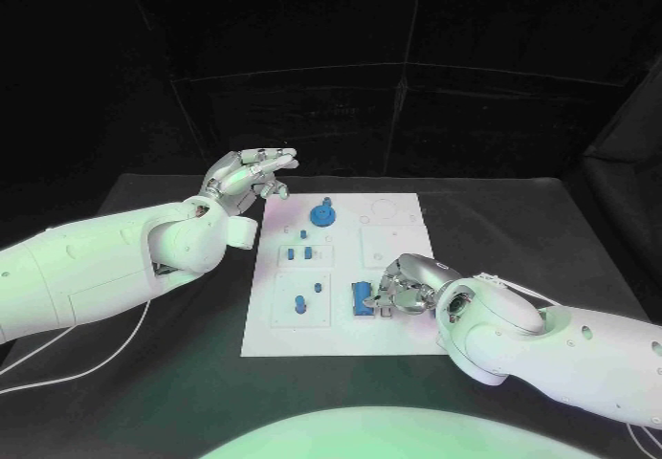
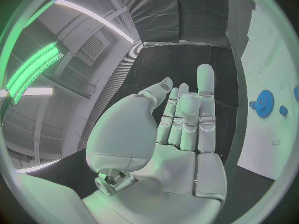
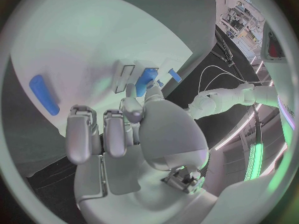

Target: Assemble the parts on the task board

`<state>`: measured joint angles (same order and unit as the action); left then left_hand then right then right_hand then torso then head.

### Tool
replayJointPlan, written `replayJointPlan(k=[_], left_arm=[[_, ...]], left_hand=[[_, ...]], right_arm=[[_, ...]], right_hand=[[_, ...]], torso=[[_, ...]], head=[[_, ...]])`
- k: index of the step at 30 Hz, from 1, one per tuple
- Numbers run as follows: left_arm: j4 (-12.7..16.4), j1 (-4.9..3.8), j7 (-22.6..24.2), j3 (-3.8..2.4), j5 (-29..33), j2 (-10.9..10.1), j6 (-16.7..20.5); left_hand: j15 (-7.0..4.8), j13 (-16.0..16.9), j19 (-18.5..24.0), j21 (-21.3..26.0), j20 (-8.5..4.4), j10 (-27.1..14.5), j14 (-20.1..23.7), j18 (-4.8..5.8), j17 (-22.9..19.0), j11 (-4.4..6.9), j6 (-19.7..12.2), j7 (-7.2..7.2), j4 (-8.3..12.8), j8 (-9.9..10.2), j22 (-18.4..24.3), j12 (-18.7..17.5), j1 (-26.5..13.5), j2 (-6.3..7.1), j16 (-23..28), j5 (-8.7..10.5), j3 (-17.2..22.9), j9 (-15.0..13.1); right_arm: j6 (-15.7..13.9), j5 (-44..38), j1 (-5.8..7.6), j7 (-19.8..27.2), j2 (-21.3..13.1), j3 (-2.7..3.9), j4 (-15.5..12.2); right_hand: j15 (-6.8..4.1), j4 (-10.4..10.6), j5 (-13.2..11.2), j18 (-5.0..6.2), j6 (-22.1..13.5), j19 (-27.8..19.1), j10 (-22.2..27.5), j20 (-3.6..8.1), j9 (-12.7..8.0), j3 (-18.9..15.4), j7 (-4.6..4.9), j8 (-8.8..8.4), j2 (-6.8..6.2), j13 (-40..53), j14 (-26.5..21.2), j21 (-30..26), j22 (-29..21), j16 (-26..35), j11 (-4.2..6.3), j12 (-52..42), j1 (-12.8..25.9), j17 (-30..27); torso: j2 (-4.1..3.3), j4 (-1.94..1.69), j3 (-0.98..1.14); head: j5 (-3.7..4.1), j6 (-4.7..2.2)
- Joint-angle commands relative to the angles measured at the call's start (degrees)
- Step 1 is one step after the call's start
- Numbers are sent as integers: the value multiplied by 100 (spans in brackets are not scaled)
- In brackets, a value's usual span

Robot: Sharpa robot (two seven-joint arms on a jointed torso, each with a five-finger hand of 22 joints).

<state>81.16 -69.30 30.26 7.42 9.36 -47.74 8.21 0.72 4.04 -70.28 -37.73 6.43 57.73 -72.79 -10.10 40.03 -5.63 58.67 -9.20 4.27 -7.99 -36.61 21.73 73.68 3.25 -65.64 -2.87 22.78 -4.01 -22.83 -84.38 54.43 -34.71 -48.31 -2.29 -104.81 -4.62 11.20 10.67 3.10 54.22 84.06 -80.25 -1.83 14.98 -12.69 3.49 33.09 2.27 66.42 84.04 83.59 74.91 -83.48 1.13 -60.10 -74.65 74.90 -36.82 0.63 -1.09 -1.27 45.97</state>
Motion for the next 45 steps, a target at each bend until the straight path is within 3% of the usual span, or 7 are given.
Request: replayJointPlan(k=[1, 13, 19, 22, 27, 32, 45], left_arm=[[0, -7, 16, -3, -28, 4, -77], [7, -6, 14, 1, -28, -11, -78], [9, -6, 13, 2, -29, -18, -78], [15, -6, 13, 3, -29, -27, -80], [19, -5, 18, 4, -30, -33, -81], [28, -5, 21, 5, -31, -35, -85], [27, 6, 20, 7, -55, -34, -95]], left_hand=[[11, -10, 30, 39, 5, -23, 36, -36, -5, -6, 9, -26, 14, -25, 6, 23, 36, -33, 28, -2, -30, 8], [11, -10, 30, 39, 5, -23, 36, -36, -5, -6, 9, -26, 14, -25, 6, 23, 36, -33, 28, -2, -30, 8], [11, -10, 30, 39, 5, -23, 36, -36, -5, -6, 9, -26, 14, -25, 6, 23, 36, -33, 28, -2, -30, 8], [11, -10, 30, 39, 5, -23, 36, -36, -5, -6, 9, -26, 14, -25, 6, 23, 36, -33, 28, -2, -30, 8], [13, -11, 33, 44, 6, -30, 42, -36, -11, -7, 7, -27, 14, -26, 11, 25, 36, -37, 27, -2, -38, 8], [13, -11, 33, 44, 6, -30, 42, -36, -11, -7, 7, -27, 14, -26, 11, 25, 36, -37, 27, -2, -38, 8], [14, -11, 34, 45, 7, -31, 45, -36, -16, -8, 7, -27, 12, -27, 12, 26, 32, -36, 28, -2, -42, 8]], right_arm=[[-33, -73, 8, -27, -1, 1, -11], [-744, 242, 8, 728, -221, 2, -185], [-886, 482, 14, 885, -538, 6, -311], [-809, 555, 34, 875, -792, 10, -360], [-547, 473, 73, 785, -1187, 12, -392], [-182, 141, 85, 632, -1484, 11, -386], [303, -266, 79, 397, -1484, 6, -202]], right_hand=[[-3, -4, 34, -52, -43, 94, 6, 12, 7, -19, 4, 38, 18, 10, 349, 23, 278, 24, -24, 36, -13, 157], [9, 82, 60, -46, -108, 80, 20, 4, -6, -132, 24, -5, 6, -4, 346, 6, 250, 36, -41, 87, 93, 143], [46, 17, 227, -43, -296, 69, 37, -22, -73, -102, 95, -174, 98, 8, 343, -5, 236, 46, -93, 111, -89, 134], [74, -85, 305, -43, -357, 68, 50, -49, -129, -63, 138, -310, 146, 11, 345, -6, 237, 46, -126, 133, -273, 140], [110, -155, 293, -43, -402, 63, 66, -85, -225, -60, 195, -539, 161, 1, 343, -9, 235, 50, -169, 176, -389, 139], [127, -182, 324, -45, -342, 69, 72, -104, -277, -83, 210, -670, 144, -7, 344, -1, 253, 48, -184, 206, -428, 147], [127, -108, 327, -44, -144, 68, 59, -114, -316, -210, 191, -803, 74, 5, 344, -1, 258, 51, -177, 220, -312, 151]], torso=[[2, 5, 1], [1, 6, 2], [7, 7, -1], [4, 16, -5], [2, 34, 5], [-3, 26, 6], [5, -3, 2]], head=[[6, -3], [24, -16], [63, -36], [93, -57], [149, -54], [242, -70], [307, -45]])
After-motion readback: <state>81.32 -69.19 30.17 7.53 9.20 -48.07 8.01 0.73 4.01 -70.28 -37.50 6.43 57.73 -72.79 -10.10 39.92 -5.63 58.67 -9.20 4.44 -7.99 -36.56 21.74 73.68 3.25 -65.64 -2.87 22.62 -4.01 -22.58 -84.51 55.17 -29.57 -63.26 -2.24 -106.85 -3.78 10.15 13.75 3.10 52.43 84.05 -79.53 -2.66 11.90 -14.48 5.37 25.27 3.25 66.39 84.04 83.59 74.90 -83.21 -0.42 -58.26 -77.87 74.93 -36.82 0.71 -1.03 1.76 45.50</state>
